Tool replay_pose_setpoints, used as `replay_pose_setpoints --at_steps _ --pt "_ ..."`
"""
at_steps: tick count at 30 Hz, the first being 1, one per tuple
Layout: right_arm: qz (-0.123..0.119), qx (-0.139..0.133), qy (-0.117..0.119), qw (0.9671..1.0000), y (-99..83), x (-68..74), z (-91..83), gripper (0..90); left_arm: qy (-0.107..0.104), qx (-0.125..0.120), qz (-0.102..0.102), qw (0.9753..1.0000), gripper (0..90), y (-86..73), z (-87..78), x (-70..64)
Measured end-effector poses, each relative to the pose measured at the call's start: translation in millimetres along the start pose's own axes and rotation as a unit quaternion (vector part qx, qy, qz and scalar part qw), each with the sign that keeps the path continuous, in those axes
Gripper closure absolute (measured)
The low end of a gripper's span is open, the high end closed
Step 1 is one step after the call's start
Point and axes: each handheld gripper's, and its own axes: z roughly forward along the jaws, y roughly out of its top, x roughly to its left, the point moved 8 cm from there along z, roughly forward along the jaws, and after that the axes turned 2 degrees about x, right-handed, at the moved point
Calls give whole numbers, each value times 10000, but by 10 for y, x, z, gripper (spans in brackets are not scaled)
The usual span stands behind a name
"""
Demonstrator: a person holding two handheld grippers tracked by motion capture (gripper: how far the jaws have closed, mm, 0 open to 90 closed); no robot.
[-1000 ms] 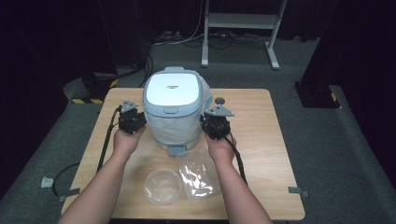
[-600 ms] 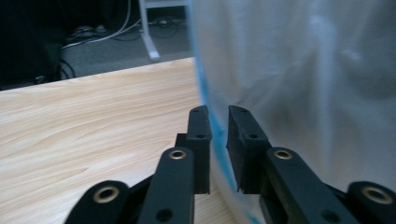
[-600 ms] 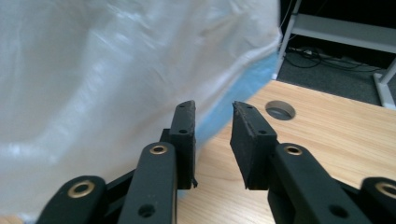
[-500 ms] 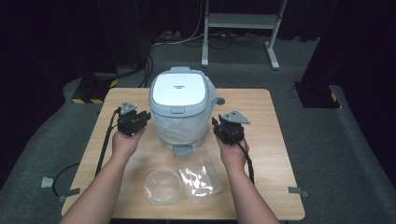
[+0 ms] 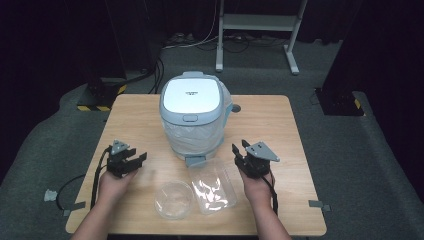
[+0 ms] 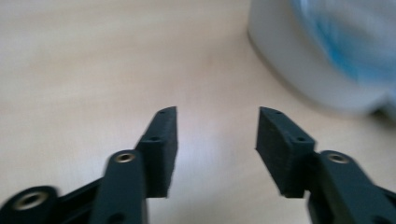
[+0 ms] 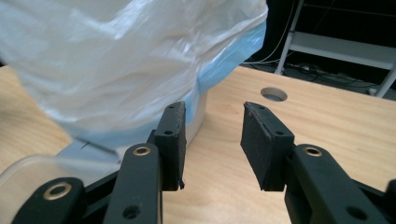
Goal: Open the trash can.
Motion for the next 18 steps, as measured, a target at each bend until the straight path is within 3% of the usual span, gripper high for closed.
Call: replay_pose_setpoints --at_steps 3,12,18 --pt "-15 -22 11 10000 -61 43 -70 591 -49 218 71 9997 421 -250 -82 -33" --pt "71 -227 2 9997 -63 149 -280 525 191 592 444 9971 332 -644 -189 -40" --pt "-78 -550 -3 9985 98 241 -424 485 34 377 254 9990 311 -705 -185 -7"
